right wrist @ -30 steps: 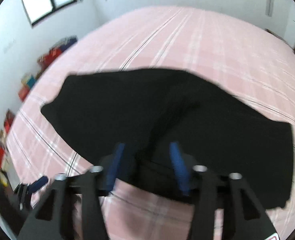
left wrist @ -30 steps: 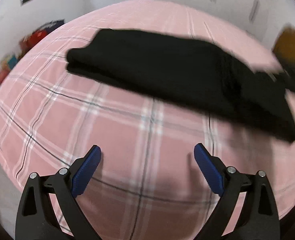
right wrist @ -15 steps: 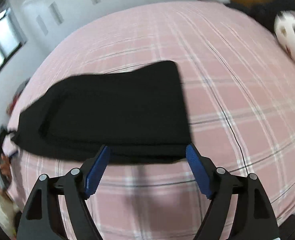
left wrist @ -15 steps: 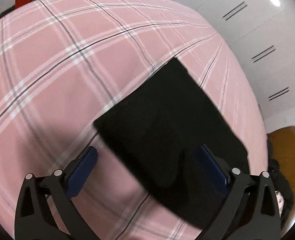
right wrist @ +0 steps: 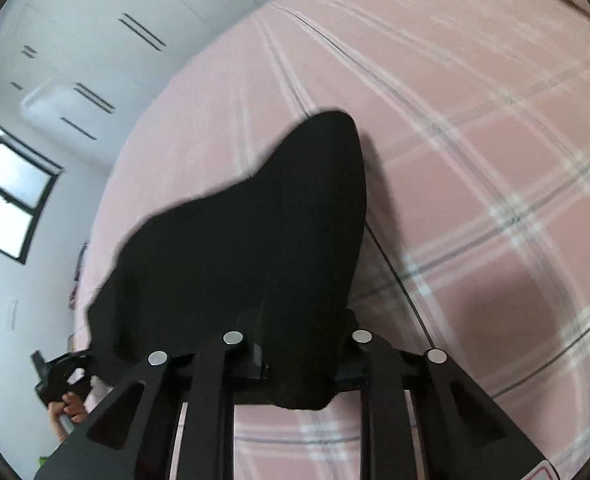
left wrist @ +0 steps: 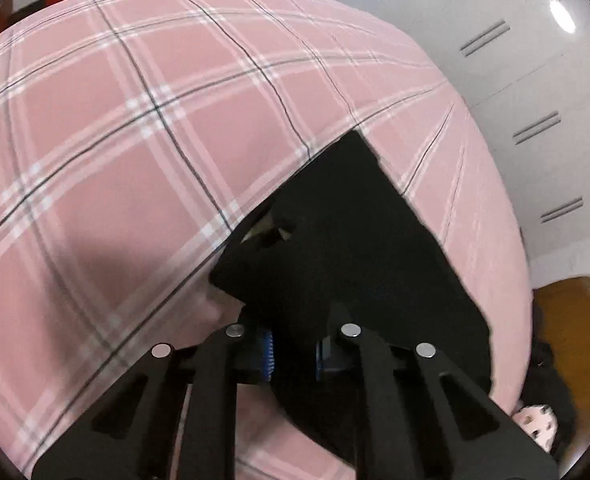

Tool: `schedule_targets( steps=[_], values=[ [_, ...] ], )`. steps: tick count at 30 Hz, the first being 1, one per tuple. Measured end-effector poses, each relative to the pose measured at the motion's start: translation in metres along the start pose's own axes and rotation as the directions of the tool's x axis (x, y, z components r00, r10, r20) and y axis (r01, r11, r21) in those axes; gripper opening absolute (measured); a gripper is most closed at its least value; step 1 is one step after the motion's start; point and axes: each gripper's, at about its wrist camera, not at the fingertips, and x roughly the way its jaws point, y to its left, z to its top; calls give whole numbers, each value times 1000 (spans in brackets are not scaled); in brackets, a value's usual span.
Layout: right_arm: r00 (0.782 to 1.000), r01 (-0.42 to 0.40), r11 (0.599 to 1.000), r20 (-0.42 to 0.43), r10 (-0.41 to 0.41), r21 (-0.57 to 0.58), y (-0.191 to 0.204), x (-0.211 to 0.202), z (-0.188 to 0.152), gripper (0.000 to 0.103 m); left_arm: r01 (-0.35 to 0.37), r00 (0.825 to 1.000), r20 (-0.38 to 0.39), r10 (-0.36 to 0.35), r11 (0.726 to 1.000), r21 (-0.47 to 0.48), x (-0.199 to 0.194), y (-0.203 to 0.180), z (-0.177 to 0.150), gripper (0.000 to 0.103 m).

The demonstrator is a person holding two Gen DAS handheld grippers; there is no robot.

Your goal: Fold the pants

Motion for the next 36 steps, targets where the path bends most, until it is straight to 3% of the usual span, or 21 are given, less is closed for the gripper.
schedule_targets(
  steps=[3,7,9,11,13,14,15,16,17,18,20,21,22,24,27,29,33,36],
  values=[
    [1000,-19,999,9,20,-34,-6,-40,8,16,36,999,4,-37,997,66,-31,-14,-7,12],
    [997,74,996,-4,-74,-55,-48,-75,-4,16,82,994,-75,-75,992,99,-54,-15,-39,12],
    [991,99,995,-83,-101,-24,-80,-67,-13,19,61,991,-129,-46,991,116,-48,-8,-67,12],
    [961,214,975,-168,-220,-52,-105,-51,-27,26,8,990,-137,10,991,133,-36,1,-79,14],
    [958,270,957,-70,-279,-109,-89,-62,-35,35,14,993,-118,-2,995,100,-33,13,-85,18],
    [944,326,932,-2,-330,-160,-74,-68,-36,38,33,993,-112,-26,997,69,-32,19,-81,20],
    [910,415,879,105,-401,-236,-47,-75,-40,48,43,992,-116,-38,998,45,-31,21,-78,21],
    [893,449,844,170,-416,-294,-28,-78,-45,62,55,991,-122,-51,998,28,-29,22,-74,23],
    [894,446,808,228,-385,-386,-1,-80,-50,67,60,990,-127,-57,998,16,-27,23,-72,28],
    [906,423,795,233,-354,-435,12,-79,-51,67,67,989,-134,-67,998,-3,-23,23,-70,30],
    [933,360,767,205,-295,-531,51,-67,-60,66,74,988,-135,-75,997,-8,-20,20,-68,36],
    [952,307,773,167,-258,-555,65,-59,-67,64,66,989,-130,-65,998,5,-19,18,-66,35],
    [974,217,779,81,-210,-588,80,-42,-74,39,58,991,-122,-55,998,21,-19,16,-67,34],
    [977,132,779,-52,-207,-613,98,0,-88,1,46,993,-112,-40,997,54,-20,9,-70,16],
    [968,71,799,-151,-199,-597,96,48,-96,0,38,996,-82,-30,995,96,-25,-9,-76,13],
    [968,73,801,-152,-201,-595,96,71,-98,0,44,997,-70,-36,992,115,-29,-20,-76,13],
    [962,41,830,-203,-183,-556,101,80,-87,0,58,998,-28,-53,978,200,-52,-44,-80,13],
    [975,24,875,-183,-127,-483,80,54,-74,0,84,996,3,-90,940,330,-75,-96,-94,12]
  ],
)
